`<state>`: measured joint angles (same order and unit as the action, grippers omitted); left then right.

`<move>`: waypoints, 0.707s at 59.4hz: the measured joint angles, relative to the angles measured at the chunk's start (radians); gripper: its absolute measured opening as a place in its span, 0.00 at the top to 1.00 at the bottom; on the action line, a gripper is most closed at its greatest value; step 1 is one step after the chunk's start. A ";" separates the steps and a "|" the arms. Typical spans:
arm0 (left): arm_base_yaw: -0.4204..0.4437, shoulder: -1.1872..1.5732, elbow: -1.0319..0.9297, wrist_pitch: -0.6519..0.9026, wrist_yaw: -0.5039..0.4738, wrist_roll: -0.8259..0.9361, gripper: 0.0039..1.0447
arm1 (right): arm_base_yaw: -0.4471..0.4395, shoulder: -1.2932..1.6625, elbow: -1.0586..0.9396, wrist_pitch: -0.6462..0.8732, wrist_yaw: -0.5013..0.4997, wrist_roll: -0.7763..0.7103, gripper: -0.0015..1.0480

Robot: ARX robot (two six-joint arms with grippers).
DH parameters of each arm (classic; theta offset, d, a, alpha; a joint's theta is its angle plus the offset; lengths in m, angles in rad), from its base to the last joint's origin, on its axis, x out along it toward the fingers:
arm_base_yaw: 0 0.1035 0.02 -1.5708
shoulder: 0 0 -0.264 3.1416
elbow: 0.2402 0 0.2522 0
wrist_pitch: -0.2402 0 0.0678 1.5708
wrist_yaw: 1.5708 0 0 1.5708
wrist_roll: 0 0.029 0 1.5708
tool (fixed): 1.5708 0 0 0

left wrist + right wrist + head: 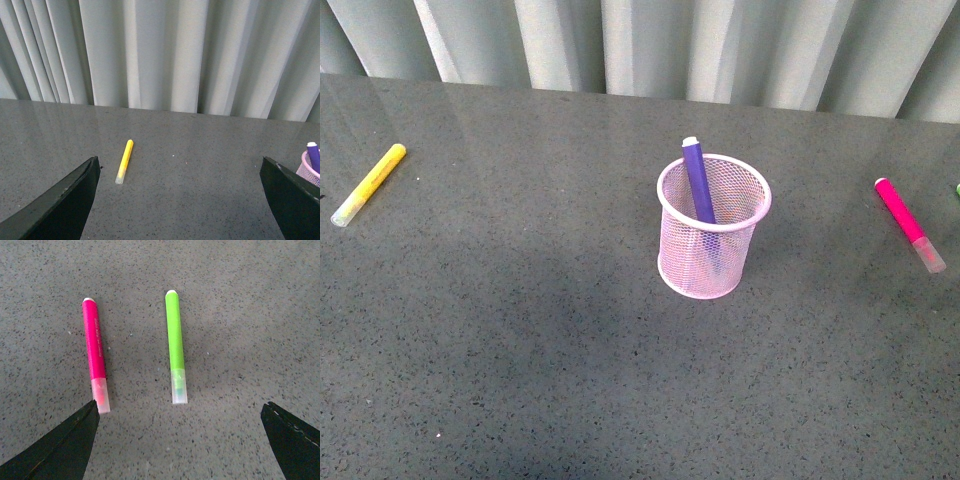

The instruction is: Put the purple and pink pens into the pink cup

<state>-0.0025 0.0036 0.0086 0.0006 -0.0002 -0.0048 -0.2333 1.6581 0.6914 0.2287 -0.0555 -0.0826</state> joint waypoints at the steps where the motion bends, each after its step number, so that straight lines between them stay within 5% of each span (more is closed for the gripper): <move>1: 0.000 0.000 0.000 0.000 0.000 0.000 0.06 | 0.001 0.009 0.007 0.000 -0.001 0.000 0.07; 42: 0.000 0.000 0.000 0.000 0.000 0.000 0.06 | 0.151 0.333 0.304 -0.052 0.041 0.048 0.07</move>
<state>-0.0025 0.0036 0.0086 0.0006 -0.0006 -0.0048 -0.0818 1.9907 0.9958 0.1764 -0.0143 -0.0341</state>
